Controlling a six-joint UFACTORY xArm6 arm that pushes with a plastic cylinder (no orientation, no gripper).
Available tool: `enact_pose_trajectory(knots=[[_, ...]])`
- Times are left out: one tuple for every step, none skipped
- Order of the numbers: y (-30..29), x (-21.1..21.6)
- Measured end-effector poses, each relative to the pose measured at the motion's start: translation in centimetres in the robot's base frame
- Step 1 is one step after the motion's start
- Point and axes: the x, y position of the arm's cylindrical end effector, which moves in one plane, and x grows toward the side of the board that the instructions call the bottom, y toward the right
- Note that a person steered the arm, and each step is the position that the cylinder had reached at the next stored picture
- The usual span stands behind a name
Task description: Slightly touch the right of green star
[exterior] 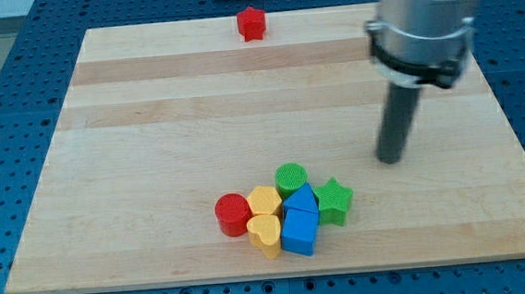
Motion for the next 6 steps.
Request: enact_pose_trajectory(knots=[[3.8, 3.1], [3.8, 3.3], [3.8, 3.7], [5.7, 7.6], [5.7, 9.5], [3.6, 9.3]])
